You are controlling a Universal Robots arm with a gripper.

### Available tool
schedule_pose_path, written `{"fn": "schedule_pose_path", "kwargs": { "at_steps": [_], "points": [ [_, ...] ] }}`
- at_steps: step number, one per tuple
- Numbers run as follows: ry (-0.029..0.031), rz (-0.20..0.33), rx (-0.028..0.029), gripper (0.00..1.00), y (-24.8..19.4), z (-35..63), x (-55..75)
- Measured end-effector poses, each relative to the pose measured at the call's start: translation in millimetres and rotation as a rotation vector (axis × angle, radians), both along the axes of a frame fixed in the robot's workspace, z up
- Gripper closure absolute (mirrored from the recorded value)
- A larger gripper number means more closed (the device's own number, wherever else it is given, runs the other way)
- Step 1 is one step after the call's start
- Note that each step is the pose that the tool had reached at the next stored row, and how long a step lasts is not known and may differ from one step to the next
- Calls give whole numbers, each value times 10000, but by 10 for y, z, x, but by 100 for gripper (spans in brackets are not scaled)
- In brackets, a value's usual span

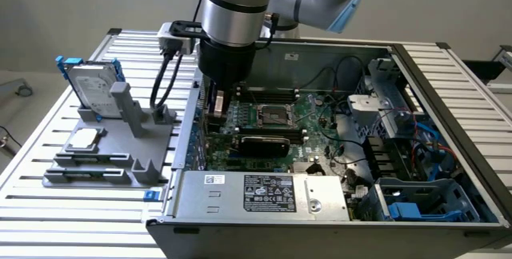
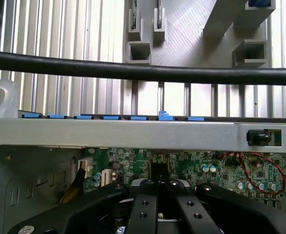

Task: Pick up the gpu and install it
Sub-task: 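Press down on the gpu until it lock into place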

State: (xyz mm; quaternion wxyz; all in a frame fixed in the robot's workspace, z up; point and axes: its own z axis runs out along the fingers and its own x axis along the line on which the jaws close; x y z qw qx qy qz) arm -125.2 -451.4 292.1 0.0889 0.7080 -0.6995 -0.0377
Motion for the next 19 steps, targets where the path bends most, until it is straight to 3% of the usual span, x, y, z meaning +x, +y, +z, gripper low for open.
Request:
{"fn": "schedule_pose_path", "kwargs": {
  "at_steps": [2, 9, 19],
  "points": [
    [31, -4, -6, 89, -1, 6, -5],
    [59, -60, -86, 89, 0, 30, -16],
    [117, -223, -99, 89, 19, 30, -35]
  ]
}}
